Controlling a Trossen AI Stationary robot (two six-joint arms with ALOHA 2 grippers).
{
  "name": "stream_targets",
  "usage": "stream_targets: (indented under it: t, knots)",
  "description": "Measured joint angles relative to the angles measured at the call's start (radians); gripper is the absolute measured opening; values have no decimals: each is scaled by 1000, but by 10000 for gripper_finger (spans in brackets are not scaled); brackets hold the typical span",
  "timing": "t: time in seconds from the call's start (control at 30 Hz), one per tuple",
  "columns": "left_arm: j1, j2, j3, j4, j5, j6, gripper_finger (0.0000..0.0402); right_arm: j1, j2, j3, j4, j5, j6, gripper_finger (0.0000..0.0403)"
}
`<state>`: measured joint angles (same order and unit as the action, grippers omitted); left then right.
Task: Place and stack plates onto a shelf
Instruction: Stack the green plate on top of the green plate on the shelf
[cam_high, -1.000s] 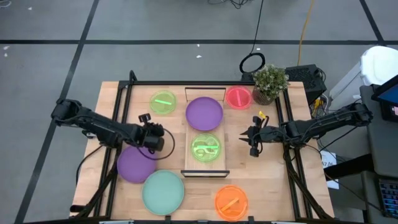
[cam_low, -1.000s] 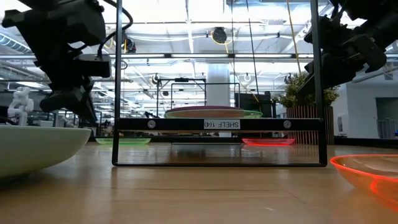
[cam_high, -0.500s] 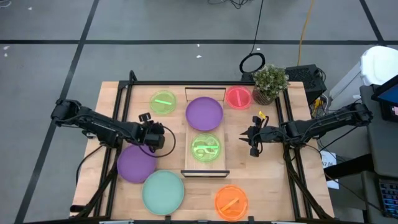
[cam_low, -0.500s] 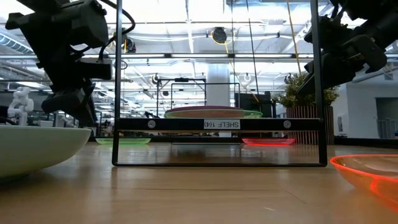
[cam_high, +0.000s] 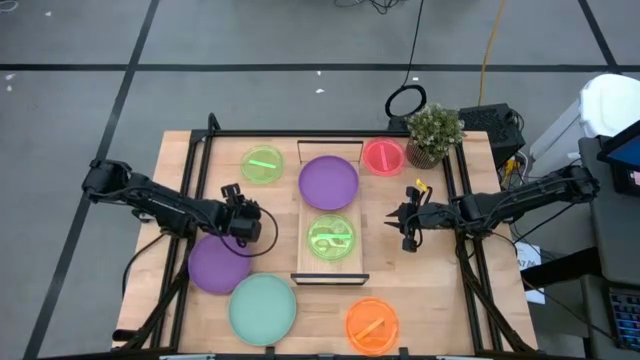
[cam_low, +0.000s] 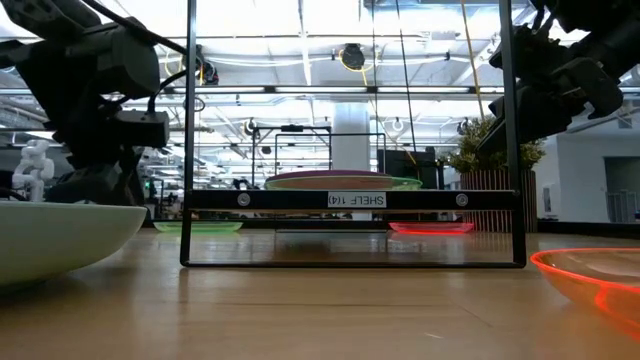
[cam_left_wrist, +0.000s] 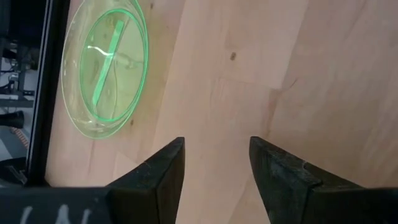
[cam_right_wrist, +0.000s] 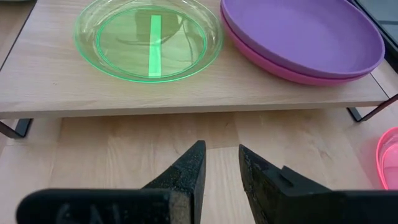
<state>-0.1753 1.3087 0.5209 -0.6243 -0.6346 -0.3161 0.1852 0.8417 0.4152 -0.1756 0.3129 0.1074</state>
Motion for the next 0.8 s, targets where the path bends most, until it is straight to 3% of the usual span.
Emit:
stream_targets:
  t: [0.43,0.57,0.8]
  knots:
    - [0,0,0,-2,-41,47,186,0,0,0,-1,0,0,82]
    - [5,0,0,27,-115,122,186,0,0,0,-1,0,0,82]
    - [63,0,0,143,-118,288,186,0,0,0,0,0,2,82]
